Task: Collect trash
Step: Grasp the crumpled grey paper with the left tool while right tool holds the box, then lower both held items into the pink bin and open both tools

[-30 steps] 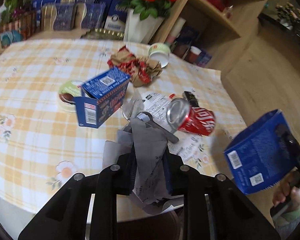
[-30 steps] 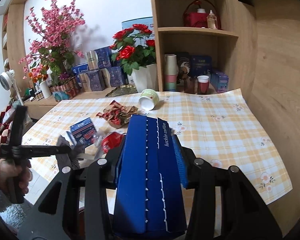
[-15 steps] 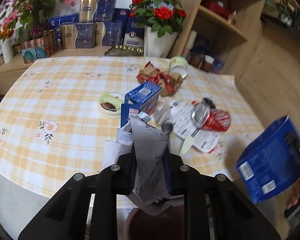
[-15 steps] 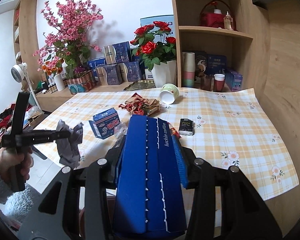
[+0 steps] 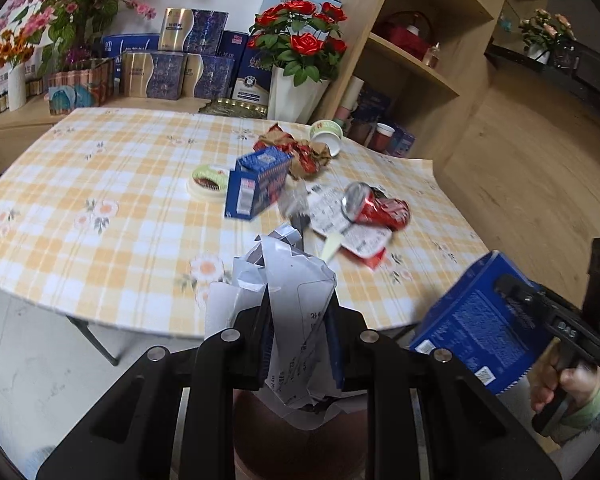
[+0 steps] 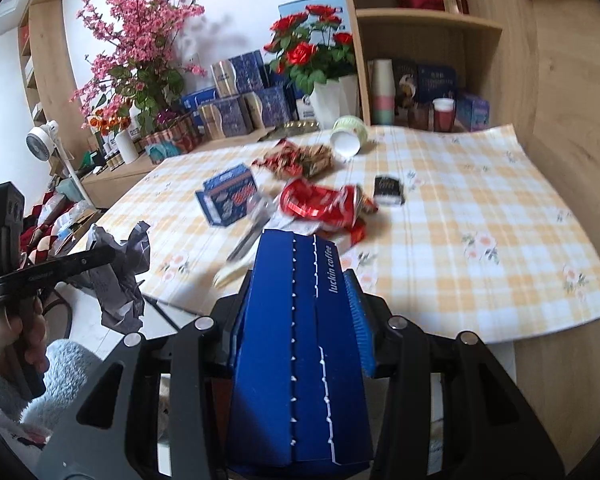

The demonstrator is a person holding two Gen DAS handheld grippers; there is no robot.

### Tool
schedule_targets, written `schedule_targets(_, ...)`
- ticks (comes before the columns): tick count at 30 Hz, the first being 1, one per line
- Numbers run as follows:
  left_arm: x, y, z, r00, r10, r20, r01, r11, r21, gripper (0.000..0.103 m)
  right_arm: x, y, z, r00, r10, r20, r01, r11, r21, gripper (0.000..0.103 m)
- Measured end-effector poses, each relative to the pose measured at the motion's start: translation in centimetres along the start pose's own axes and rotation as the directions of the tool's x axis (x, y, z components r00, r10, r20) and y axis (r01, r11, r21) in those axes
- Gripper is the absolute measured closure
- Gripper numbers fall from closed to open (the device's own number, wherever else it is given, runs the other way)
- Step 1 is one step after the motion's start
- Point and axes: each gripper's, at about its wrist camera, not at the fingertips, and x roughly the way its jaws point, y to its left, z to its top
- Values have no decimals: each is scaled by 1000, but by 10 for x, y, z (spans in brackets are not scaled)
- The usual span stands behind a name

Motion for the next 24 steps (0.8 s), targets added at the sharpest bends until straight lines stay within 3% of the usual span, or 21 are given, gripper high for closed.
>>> schedule_targets(16,-3,-4,-78,1000,-10,15,10,1000,4,80,42,11,-78,991,69,-114,-53,990,133,59)
schedule_targets(24,8,-3,-104,1000,2,-14,-1,999,38,80,66,-3,-113,990,36,-139,-12,985,172,59)
